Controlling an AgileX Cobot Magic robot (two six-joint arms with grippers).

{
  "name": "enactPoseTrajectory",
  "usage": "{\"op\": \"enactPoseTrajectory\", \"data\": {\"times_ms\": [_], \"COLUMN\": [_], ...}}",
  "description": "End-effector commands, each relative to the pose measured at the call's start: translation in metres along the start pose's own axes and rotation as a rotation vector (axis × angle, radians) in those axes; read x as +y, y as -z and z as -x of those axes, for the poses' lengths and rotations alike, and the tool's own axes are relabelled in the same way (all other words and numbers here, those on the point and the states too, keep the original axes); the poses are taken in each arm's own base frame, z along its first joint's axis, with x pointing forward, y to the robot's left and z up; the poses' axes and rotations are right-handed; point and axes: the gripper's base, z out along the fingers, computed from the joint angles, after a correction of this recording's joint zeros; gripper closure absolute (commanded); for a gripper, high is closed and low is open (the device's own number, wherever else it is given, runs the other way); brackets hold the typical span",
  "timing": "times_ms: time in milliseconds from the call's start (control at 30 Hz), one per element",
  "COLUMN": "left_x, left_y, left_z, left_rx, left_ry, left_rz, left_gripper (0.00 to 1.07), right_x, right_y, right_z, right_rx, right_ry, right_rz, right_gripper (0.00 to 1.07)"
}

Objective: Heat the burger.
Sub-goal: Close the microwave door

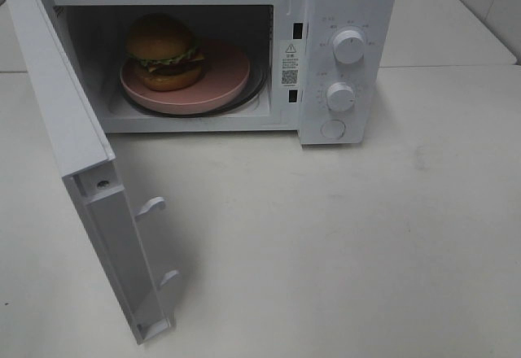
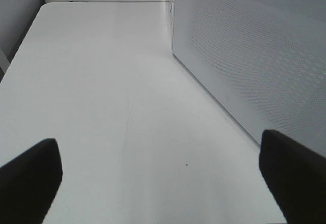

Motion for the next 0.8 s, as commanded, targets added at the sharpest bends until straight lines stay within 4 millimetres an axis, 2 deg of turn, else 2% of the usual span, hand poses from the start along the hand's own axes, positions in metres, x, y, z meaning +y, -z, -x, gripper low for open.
{"op": "enactPoseTrajectory", "data": {"times_ms": [33, 300, 367, 467, 733, 800], "left_x": [0.000, 0.000, 0.000, 0.000, 0.000, 0.000], "left_y": [0.003, 0.003, 0.003, 0.003, 0.003, 0.003], "left_z": [-0.002, -0.002, -0.002, -0.002, -0.002, -0.002], "left_rx": [-0.031, -0.031, -0.031, -0.031, -0.031, -0.031], "left_ry": [-0.002, -0.002, -0.002, -0.002, -0.002, -0.002], "left_rz": [-0.002, -0.002, -0.002, -0.002, -0.002, -0.002], "left_gripper": [0.06, 0.06, 0.06, 0.06, 0.06, 0.06], "right_x": [-0.002, -0.004, -0.003, -0.003, 0.002, 0.002], "right_y": [0.006, 0.012, 0.018, 0.018, 0.035, 0.036], "right_z": [-0.010, -0.036, -0.045, -0.048, -0.073, -0.074], "right_rx": [-0.016, -0.105, -0.231, -0.261, -0.463, -0.471], "right_ry": [-0.073, -0.175, -0.216, -0.225, -0.251, -0.251], "right_rz": [-0.005, -0.063, -0.086, -0.092, -0.131, -0.132], "right_gripper": [0.32, 0.32, 0.32, 0.32, 0.33, 0.33]}}
